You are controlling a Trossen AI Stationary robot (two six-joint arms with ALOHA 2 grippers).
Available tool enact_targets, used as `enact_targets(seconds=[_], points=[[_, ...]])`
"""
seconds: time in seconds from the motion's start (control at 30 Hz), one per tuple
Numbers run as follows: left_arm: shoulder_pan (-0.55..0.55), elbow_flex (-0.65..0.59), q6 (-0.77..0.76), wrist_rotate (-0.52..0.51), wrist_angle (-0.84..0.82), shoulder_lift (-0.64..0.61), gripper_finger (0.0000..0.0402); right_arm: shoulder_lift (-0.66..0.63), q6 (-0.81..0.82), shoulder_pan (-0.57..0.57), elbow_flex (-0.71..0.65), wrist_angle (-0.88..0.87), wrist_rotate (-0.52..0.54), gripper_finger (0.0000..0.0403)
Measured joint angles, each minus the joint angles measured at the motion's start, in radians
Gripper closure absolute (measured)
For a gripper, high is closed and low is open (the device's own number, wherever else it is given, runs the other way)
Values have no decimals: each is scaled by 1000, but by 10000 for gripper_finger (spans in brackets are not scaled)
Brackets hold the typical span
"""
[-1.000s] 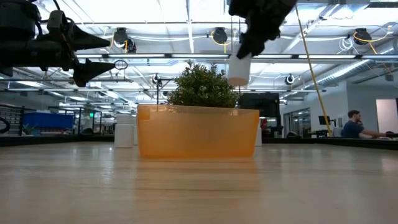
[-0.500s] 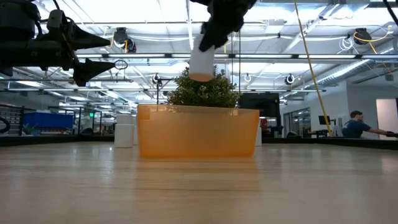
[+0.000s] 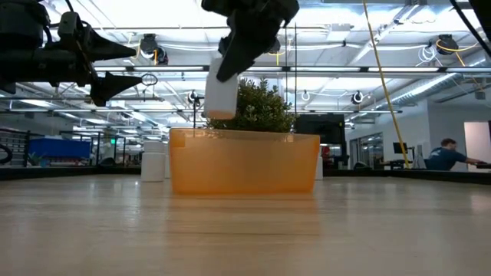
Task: Pick and place pill bottles into a basket
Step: Put the white pill bottle into the orange bin
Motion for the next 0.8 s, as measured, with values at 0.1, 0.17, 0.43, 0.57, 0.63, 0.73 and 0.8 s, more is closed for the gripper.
enact_targets(seconds=[0.1, 0.17, 0.43, 0.57, 0.63, 0.73, 0.8], points=[[0, 0, 0, 0, 0, 0, 53, 22, 0, 0, 1, 0, -1, 247], [0, 0, 0, 0, 0, 0, 53, 25, 5, 0, -6, -26, 2, 247], [0, 0, -2, 23, -2, 0, 53, -8, 32, 0, -69, -81, 57, 247], [0, 0, 11, 26, -8, 0, 53, -32, 51, 0, -123, -73, 65, 247], [0, 0, 16, 26, -8, 0, 53, -36, 58, 0, -146, -69, 81, 247], [0, 0, 16, 26, -8, 0, 53, -49, 71, 3, -185, -45, 81, 247], [0, 0, 17, 26, -11, 0, 53, -61, 81, 6, -210, -17, 83, 247]])
